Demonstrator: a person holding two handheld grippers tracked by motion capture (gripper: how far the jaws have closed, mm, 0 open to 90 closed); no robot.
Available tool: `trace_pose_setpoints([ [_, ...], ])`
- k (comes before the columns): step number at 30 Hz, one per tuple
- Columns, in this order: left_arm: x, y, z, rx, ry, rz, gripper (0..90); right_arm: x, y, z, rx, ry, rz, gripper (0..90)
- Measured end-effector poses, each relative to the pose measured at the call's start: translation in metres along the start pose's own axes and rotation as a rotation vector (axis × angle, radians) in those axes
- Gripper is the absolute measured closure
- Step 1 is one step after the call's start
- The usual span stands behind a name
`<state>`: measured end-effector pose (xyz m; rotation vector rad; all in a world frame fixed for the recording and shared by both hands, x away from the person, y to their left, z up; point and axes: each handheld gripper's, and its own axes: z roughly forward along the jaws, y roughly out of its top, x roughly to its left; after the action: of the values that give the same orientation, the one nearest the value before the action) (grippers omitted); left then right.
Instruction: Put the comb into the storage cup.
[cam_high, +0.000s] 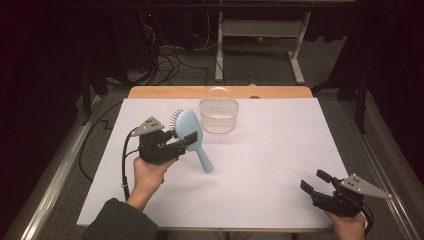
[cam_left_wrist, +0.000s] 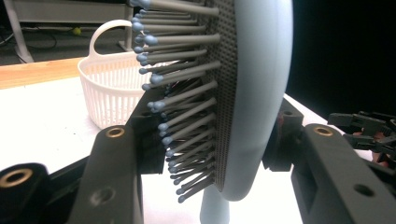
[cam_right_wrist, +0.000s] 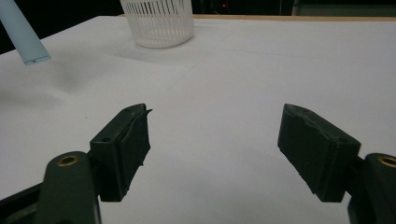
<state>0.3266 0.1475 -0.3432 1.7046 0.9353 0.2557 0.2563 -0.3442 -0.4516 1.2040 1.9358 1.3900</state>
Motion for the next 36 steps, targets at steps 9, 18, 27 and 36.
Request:
trace_pose_setpoints([
  [9,0.002,0.007,0.001,0.001,0.008,0.009,50.0,0.000,0.000,0.000,0.000,0.000,0.001,25.3],
  [18,0.004,0.015,0.001,0.000,0.017,0.013,49.9,0.000,0.000,0.000,0.002,0.002,0.000,25.3],
  [27,0.004,0.021,0.004,0.008,0.021,0.023,49.9,0.000,0.000,0.000,0.001,0.003,0.000,25.4],
  [36,0.004,0.030,0.006,0.012,0.032,0.037,49.9,0.000,0.000,0.001,0.006,0.002,-0.003,25.4],
])
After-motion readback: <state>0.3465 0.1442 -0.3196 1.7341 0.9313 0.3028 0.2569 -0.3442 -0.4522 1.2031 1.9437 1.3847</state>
